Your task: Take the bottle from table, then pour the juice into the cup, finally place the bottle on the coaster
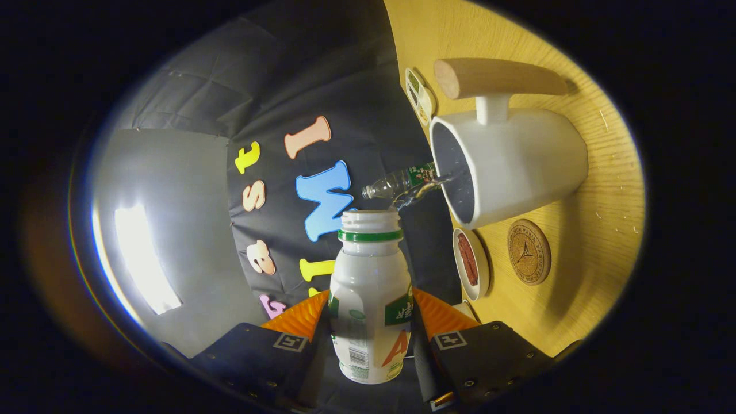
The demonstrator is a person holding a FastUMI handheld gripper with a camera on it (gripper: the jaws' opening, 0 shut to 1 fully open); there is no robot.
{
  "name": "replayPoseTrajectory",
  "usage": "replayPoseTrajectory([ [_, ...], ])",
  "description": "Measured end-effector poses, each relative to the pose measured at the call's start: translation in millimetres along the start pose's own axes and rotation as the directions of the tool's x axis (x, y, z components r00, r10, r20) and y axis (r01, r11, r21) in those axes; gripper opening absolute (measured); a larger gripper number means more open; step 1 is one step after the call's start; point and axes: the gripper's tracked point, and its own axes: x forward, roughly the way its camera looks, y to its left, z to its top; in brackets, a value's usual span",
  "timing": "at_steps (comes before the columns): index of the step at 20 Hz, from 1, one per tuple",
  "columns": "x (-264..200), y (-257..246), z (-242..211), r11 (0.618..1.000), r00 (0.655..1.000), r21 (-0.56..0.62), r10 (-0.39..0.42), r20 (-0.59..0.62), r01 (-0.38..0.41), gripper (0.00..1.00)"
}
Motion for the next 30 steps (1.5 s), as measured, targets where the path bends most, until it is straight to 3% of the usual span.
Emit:
replayPoseTrajectory([
  [30, 1, 19, 12, 0.982, 0.997, 0.183, 0.032, 0.075, -0.045, 0.65],
])
